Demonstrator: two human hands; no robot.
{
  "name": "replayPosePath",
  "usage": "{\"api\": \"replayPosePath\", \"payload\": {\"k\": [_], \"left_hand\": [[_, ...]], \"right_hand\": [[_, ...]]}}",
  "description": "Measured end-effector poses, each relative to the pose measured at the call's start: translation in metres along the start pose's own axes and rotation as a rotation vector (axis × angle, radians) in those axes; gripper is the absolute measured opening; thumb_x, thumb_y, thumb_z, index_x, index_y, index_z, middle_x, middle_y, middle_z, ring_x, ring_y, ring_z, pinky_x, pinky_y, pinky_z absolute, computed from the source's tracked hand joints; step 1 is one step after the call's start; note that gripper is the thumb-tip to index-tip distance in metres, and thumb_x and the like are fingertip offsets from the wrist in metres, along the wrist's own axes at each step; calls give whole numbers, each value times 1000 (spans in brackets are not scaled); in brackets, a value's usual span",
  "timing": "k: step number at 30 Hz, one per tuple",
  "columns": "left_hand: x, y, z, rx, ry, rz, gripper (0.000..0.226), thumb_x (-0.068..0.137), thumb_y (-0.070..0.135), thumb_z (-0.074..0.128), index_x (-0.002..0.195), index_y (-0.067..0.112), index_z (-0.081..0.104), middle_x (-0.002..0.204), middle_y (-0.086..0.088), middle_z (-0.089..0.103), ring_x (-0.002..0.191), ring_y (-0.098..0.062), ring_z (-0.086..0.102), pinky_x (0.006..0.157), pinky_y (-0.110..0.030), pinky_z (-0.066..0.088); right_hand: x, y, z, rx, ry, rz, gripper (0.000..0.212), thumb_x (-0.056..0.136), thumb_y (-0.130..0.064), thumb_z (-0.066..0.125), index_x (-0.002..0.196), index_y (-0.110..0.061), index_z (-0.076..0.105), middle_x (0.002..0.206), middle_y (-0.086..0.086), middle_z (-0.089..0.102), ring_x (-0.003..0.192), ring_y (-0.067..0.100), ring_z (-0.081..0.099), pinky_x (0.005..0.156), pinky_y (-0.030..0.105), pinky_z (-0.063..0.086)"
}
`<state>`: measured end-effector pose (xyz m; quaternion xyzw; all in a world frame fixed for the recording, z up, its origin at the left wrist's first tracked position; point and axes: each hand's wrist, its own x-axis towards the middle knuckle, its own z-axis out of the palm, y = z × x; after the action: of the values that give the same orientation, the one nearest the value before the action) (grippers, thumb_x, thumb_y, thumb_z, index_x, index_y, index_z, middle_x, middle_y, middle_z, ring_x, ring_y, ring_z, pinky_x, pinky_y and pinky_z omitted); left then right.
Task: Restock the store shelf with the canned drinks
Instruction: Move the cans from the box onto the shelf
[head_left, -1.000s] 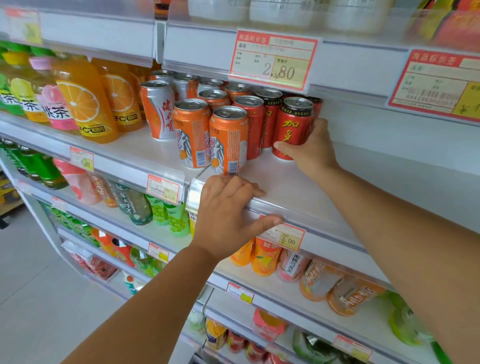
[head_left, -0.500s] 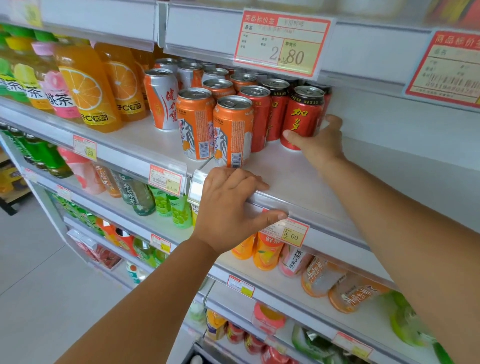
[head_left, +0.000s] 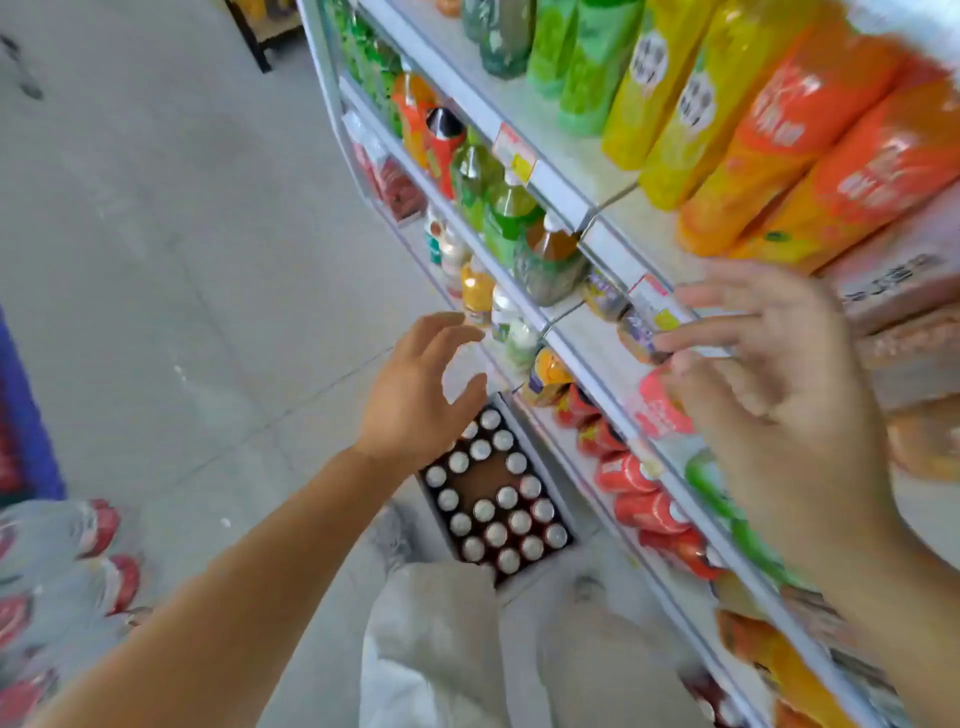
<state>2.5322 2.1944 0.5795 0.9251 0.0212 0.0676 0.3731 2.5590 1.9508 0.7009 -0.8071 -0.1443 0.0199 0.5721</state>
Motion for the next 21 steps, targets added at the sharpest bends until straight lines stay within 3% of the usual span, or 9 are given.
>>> {"api": "replayPosePath", "payload": {"k": [3, 7, 9, 13, 15, 17, 21], "left_hand": [[-58, -68, 51, 0, -134, -318, 48, 79, 41, 56, 125, 25, 56, 135, 3, 48, 112, -26, 56, 89, -46, 51], [-117, -154, 116, -25, -262, -637, 43, 89, 29, 63, 130, 22, 53, 134, 3, 46, 109, -19, 56, 88, -41, 52], [-138, -200, 152, -32, -333, -750, 46, 90, 27, 64, 133, 22, 50, 136, 3, 43, 115, -17, 55, 90, -40, 52], [-157, -288, 229, -43, -451, -780, 51, 90, 28, 65, 137, 22, 45, 138, 3, 42, 118, -18, 53, 93, -35, 48], [-160, -325, 267, -55, -494, -760, 51, 91, 30, 63, 138, 23, 42, 136, 5, 40, 114, -18, 53, 92, -33, 47], [-158, -358, 306, -56, -496, -738, 52, 91, 32, 62, 138, 25, 41, 136, 6, 39, 109, -18, 55, 88, -31, 46], [-146, -413, 374, -40, -459, -680, 60, 89, 34, 65, 142, 23, 39, 144, 2, 40, 127, -19, 44, 102, -33, 40]], "right_hand": [[-17, 84, 64, -53, -173, 218, 39, 88, -7, 60, 116, -33, 52, 116, -3, 60, 94, 2, 62, 78, 17, 49], [-27, 218, 138, -186, -302, 506, 32, 89, -7, 58, 113, -28, 54, 116, -5, 60, 91, -6, 58, 73, 1, 40], [-39, 286, 175, -220, -371, 610, 29, 91, -7, 55, 113, -26, 55, 114, -8, 59, 97, 2, 59, 75, 2, 39], [-63, 416, 241, -328, -456, 733, 29, 92, -13, 55, 120, -20, 60, 117, -3, 60, 102, 10, 57, 83, 21, 45], [-78, 476, 267, -377, -484, 763, 29, 93, -16, 56, 121, -19, 60, 115, -1, 60, 96, 9, 56, 72, 12, 41], [-90, 532, 288, -417, -494, 763, 28, 91, -17, 58, 119, -18, 61, 115, 5, 60, 95, 13, 58, 67, 12, 41], [-97, 611, 318, -473, -526, 726, 41, 89, -15, 62, 130, -19, 56, 118, 4, 56, 104, 17, 57, 89, 29, 45]]}}
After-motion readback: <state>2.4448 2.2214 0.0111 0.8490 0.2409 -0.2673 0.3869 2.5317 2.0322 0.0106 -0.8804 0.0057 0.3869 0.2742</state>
